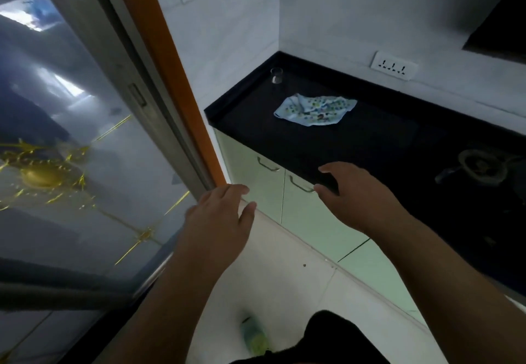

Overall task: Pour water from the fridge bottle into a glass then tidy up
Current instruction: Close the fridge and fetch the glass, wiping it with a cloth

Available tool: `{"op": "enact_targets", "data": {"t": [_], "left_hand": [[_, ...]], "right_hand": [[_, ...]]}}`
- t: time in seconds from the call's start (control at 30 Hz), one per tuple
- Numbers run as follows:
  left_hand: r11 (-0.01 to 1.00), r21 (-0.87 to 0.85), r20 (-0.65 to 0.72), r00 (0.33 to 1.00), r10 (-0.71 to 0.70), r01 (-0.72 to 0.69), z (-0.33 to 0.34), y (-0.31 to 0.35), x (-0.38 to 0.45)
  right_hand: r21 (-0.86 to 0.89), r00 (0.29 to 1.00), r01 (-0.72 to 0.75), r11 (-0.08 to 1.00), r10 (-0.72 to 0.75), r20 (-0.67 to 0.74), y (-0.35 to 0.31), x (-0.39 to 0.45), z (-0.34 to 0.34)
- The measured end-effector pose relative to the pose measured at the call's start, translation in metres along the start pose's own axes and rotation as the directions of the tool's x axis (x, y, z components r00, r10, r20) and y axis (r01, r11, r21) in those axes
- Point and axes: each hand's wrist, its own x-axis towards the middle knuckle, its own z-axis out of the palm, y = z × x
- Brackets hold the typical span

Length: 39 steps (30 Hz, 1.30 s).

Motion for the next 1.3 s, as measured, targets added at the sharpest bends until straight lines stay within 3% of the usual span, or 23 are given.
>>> {"op": "enact_targets", "data": {"t": [0.3,0.4,0.8,1.3], "left_hand": [[0.995,-0.024,0.065,0.993,0.099,-0.098,-0.024,-0.031,0.113],[0.992,-0.084,0.077,0.991,0.105,-0.098,-0.022,-0.034,0.162],[0.991,-0.047,0.099,0.986,0.131,-0.127,-0.008,-0.021,0.366],[0.986,-0.067,0.276,0.947,0.167,-0.154,0.041,0.004,0.628]], "right_hand": [[0.047,0.99,-0.139,0.989,0.139,-0.006,-0.008,0.08,0.012],[0.068,0.989,-0.145,0.987,0.145,-0.004,-0.003,0.124,0.017],[0.067,0.996,-0.08,0.995,0.077,0.041,0.023,0.347,0.018],[0.088,0.975,-0.212,0.973,0.204,0.089,0.039,0.527,0.045]]}}
